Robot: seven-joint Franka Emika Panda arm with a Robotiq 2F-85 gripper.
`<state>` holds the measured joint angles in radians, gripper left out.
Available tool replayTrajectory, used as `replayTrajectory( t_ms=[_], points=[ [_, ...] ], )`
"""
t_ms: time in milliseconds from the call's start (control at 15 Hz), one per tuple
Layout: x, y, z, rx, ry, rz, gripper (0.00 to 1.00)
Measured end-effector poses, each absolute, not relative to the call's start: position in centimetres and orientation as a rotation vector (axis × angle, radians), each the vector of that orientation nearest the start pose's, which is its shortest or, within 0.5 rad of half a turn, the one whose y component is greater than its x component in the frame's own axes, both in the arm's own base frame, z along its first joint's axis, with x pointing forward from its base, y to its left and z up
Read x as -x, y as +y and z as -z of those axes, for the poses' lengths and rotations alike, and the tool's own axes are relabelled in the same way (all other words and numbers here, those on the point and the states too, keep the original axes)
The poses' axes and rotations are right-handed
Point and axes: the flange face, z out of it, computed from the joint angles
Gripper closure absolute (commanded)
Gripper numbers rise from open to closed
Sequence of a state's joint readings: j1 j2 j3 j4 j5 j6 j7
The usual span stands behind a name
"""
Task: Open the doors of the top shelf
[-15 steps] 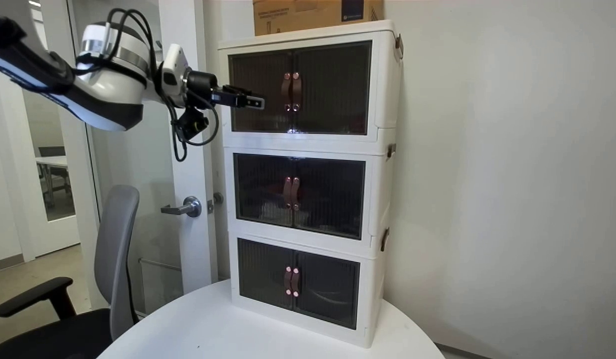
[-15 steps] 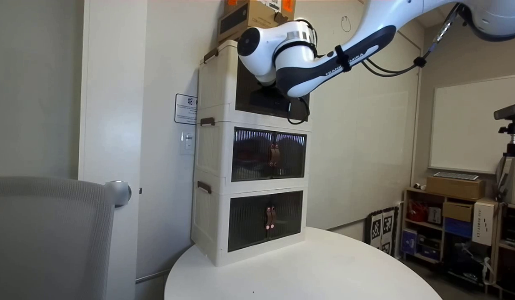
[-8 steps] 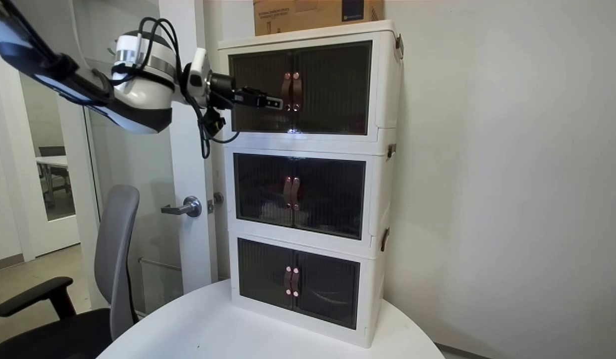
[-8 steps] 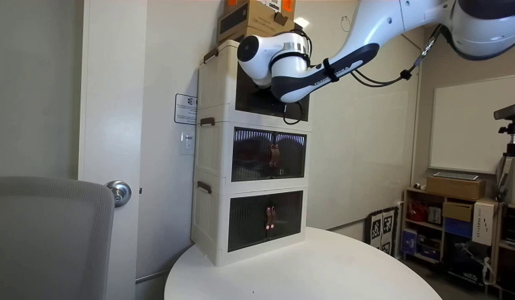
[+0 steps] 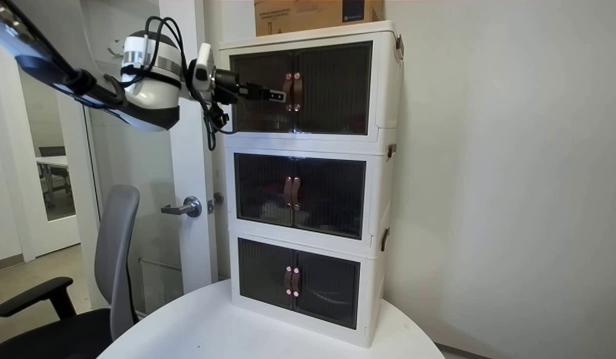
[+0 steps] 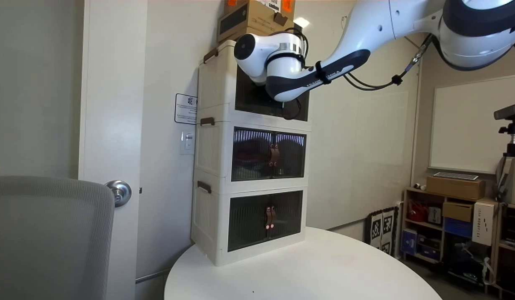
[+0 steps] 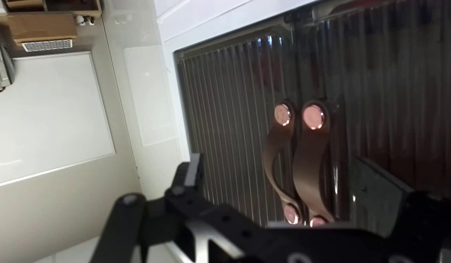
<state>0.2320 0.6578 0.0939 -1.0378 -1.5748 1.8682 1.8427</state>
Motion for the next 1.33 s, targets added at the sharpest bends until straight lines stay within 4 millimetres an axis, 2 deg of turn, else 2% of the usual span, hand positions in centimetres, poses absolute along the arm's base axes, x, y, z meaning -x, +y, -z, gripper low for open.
replayTrajectory(
  t_ms=[400, 733, 1200, 1333],
  points=[
    [-75.4, 14.8, -55.5, -1.606, -1.076, -1.688, 0.00],
    [-75.5, 12.2, -55.4, -1.537, -1.102, -1.647, 0.00],
    [-75.2, 12.2, -55.0, -1.509, -1.112, -1.618, 0.00],
    [-74.4, 12.4, -54.9, -1.480, -1.119, -1.587, 0.00]
  ],
)
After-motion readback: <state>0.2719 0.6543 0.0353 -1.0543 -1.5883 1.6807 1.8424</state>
